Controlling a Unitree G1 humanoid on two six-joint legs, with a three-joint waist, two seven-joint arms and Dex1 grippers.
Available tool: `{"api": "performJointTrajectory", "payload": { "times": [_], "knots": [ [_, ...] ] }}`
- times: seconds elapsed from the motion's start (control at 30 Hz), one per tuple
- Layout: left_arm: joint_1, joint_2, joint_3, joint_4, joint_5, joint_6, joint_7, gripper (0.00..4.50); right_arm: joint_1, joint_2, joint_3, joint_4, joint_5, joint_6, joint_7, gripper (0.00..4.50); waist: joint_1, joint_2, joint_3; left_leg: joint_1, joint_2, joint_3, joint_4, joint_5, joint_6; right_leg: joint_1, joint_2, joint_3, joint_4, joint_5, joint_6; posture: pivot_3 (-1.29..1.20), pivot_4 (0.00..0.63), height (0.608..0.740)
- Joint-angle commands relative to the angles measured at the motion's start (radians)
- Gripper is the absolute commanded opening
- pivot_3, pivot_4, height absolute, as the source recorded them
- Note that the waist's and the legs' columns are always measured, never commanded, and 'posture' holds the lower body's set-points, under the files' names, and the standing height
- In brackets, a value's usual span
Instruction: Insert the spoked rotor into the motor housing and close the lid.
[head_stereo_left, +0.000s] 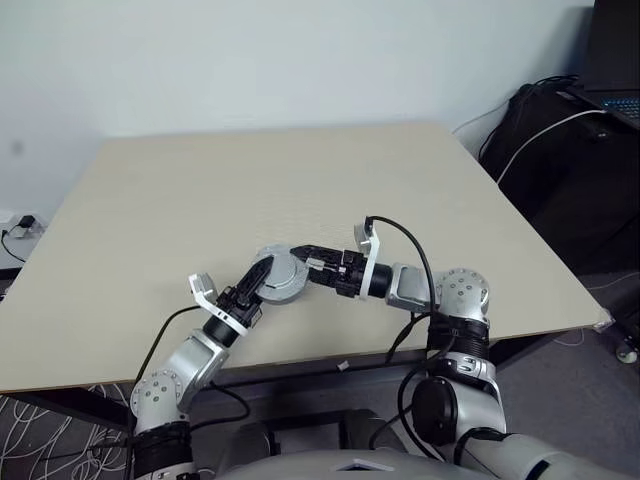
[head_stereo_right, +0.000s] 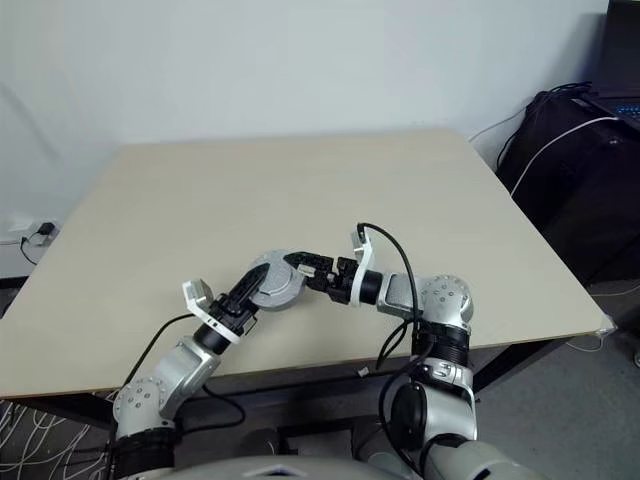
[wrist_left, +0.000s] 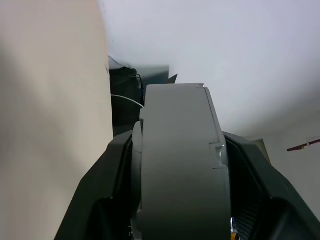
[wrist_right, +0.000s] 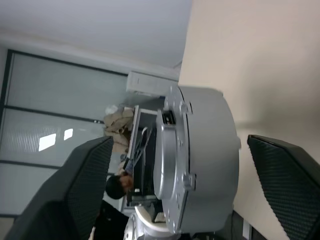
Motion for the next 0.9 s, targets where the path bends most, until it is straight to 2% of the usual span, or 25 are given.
{"api": "performJointTrajectory", "payload": {
  "times": [0.03, 0.37, 0.57, 0.9],
  "knots": [
    [-0.017, 0.009, -0.007, -0.017, -0.025, 0.01, -0.031, 2.14, -0.009, 0.005, 0.011, -0.005, 0.0, -0.026, -0.01, 4.5, 0.0, 0.0, 0.0, 0.0, 0.0, 0.0, 0.0, 0.0, 0.0, 0.0, 0.0, 0.0, 0.0, 0.0, 0.0, 0.0, 0.0, 0.74],
    [-0.004, 0.01, 0.011, 0.014, -0.008, -0.02, -0.051, 2.14, 0.027, -0.034, 0.004, 0.075, -0.124, -0.222, -0.09, 4.5, 0.0, 0.0, 0.0, 0.0, 0.0, 0.0, 0.0, 0.0, 0.0, 0.0, 0.0, 0.0, 0.0, 0.0, 0.0, 0.0, 0.0, 0.74],
    [0.005, -0.005, 0.03, 0.011, 0.012, -0.068, -0.039, 2.14, 0.055, -0.069, -0.013, 0.086, -0.137, -0.277, -0.103, 4.5, 0.0, 0.0, 0.0, 0.0, 0.0, 0.0, 0.0, 0.0, 0.0, 0.0, 0.0, 0.0, -0.001, 0.0, 0.0, 0.0, 0.0, 0.74],
    [-0.052, -0.049, 0.134, 0.033, 0.155, -0.342, 0.05, 2.14, 0.106, -0.089, -0.038, 0.059, -0.131, -0.312, -0.133, 4.5, 0.005, -0.001, 0.0, 0.0, 0.0, 0.001, 0.0, 0.0, 0.0, 0.0, 0.0, 0.001, -0.001, 0.0, 0.0, 0.0, 0.0, 0.74]
  ]
}}
